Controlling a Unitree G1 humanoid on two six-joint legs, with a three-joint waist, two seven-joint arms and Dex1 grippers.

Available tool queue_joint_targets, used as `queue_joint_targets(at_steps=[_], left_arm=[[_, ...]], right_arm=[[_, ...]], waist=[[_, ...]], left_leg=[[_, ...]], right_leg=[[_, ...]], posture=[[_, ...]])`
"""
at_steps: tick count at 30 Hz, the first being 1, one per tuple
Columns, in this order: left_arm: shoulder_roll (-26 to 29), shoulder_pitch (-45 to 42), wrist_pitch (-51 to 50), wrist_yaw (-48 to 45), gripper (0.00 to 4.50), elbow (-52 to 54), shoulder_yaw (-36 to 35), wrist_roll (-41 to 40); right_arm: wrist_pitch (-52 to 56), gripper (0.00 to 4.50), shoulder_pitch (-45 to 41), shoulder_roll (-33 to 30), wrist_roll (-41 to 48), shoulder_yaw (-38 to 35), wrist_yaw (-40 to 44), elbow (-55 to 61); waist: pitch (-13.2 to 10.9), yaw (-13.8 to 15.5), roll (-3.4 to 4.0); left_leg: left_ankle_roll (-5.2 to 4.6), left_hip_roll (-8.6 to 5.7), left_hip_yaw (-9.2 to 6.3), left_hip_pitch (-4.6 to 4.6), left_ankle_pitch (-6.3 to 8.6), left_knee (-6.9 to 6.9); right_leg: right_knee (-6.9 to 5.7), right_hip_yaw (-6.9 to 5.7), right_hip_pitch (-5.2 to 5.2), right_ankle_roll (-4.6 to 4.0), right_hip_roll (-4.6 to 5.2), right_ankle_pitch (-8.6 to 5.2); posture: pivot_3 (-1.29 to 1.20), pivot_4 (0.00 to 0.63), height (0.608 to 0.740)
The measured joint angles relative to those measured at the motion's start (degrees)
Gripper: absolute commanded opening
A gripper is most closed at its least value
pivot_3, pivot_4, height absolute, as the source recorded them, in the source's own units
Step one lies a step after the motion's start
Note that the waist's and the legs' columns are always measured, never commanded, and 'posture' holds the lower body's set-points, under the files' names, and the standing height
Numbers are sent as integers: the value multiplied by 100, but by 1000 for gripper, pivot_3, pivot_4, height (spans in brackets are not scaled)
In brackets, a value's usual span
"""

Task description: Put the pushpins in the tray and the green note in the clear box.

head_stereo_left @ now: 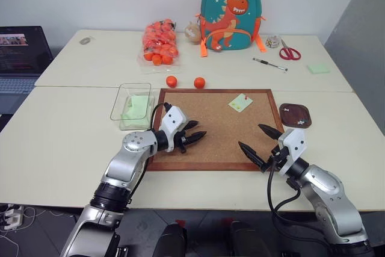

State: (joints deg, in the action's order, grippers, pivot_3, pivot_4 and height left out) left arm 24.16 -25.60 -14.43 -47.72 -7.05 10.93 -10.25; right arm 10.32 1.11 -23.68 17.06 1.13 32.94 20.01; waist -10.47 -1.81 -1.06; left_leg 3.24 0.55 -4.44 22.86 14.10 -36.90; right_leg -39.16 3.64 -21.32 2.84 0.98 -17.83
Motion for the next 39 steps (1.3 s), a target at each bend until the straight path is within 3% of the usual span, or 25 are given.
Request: queue_joint_targets(at_steps=[5,8,18,23,32,39], left_arm=[[-140,-124,127,-31,313,-303,48,145],[-180,-164,162,-54,17,-403,70,177],[-206,-178,244,-162,17,-601,98,242],[-217,-179,248,-209,17,-630,95,242],[-244,-175,260,-336,17,-628,127,269],[-254,-92,242,-371,17,-517,169,269]], right_arm=[[25,4500,-125,-16,2,0,40,0],[35,4500,-239,-20,2,0,71,-4],[200,4500,-761,-27,17,-13,92,-342],[502,4500,-1450,249,113,-200,-252,-833],[966,4500,-2898,317,-433,-191,-836,-2660],[418,4500,-3712,543,-749,-156,-915,-4238]], waist=[[0,0,0],[0,-2,0],[0,2,0],[0,-1,0],[3,-5,4],[4,-6,6]], left_leg=[[0,-1,-1,1,0,-2],[0,-1,-1,1,0,-1],[0,-1,-2,0,0,-2],[0,-2,-1,-2,-1,-5],[0,-5,4,0,-1,-3],[-1,-4,4,0,-1,-3]], right_leg=[[0,-1,0,0,0,0],[-1,-2,0,0,0,0],[-1,-2,1,0,1,0],[-7,-1,1,0,2,0],[-8,2,-3,-1,4,0],[-10,1,-3,-2,6,1]], posture=[[0,150,740],[0,150,740],[0,150,740],[0,150,740],[0,150,740],[0,150,740]])
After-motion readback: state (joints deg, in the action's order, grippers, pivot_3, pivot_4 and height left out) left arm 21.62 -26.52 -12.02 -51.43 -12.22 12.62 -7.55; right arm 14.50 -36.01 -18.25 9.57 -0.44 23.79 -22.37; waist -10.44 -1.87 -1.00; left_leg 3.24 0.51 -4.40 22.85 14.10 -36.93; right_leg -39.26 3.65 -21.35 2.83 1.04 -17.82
